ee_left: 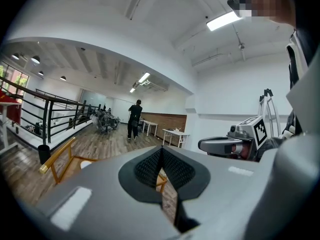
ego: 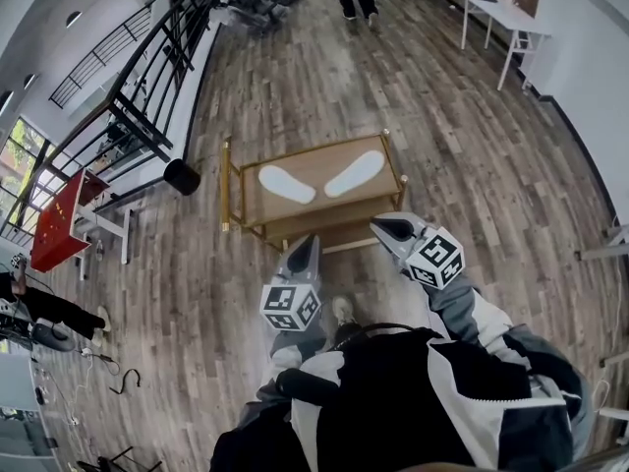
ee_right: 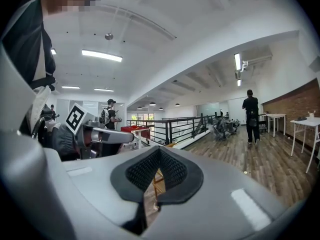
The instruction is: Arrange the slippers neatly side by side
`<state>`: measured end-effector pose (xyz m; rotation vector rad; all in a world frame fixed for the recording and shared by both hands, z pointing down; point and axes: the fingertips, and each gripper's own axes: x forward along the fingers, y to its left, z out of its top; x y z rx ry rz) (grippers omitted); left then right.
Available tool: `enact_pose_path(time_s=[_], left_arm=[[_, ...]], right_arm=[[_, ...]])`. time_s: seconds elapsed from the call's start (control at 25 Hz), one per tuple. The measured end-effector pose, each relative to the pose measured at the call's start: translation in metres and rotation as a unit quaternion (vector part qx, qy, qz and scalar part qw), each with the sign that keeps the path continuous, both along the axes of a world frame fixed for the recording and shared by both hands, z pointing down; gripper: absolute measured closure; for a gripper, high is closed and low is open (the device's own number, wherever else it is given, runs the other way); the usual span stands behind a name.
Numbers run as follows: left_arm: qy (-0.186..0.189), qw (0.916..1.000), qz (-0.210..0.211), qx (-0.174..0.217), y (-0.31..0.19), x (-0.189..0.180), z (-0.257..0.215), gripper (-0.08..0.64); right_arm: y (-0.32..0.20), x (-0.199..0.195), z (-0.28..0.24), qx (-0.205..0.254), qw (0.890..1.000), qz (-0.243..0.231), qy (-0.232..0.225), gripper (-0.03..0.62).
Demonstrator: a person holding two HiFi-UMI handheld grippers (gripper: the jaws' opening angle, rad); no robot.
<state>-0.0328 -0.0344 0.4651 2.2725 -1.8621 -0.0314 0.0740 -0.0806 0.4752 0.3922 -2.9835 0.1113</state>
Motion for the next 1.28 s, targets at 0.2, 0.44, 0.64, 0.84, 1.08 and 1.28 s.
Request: enact_pose_path(time_s=[0.2,0.44,0.64,0.84,1.08,1.28], left_arm=[[-0.001,0.9999,0.01,0.003,-0.043,-0.042,-0.001,0.546],[-0.003,0.9997,0.026,0.005,-0.093,-0.1,-0.01,0.546],[-0.002,0.9992,0.04,0.007,-0.133,-0.14,-0.009,0.546],[-0.002,0.9988,0.049,0.004,-0.164,-0.162,0.003,0.546],[0.002,0.9992,0.039,-0.004,-0.197,-0.178,0.007,0.546],[0.002,0.9998,0.019,-0.011,-0.229,-0.175,0.01,0.546]], right_arm=[[-0.042,-0.041,-0.004,0.004,1.0,0.012,-0.001,0.588],[-0.091,-0.097,-0.017,0.01,0.999,0.031,-0.005,0.588],[-0.128,-0.139,-0.021,0.018,0.999,0.044,-0.004,0.588],[-0.155,-0.162,-0.015,0.02,0.998,0.052,-0.005,0.588],[-0.187,-0.182,-0.013,0.017,0.999,0.039,0.005,0.588],[-0.226,-0.184,-0.013,0.013,1.0,0.017,0.003,0.588]])
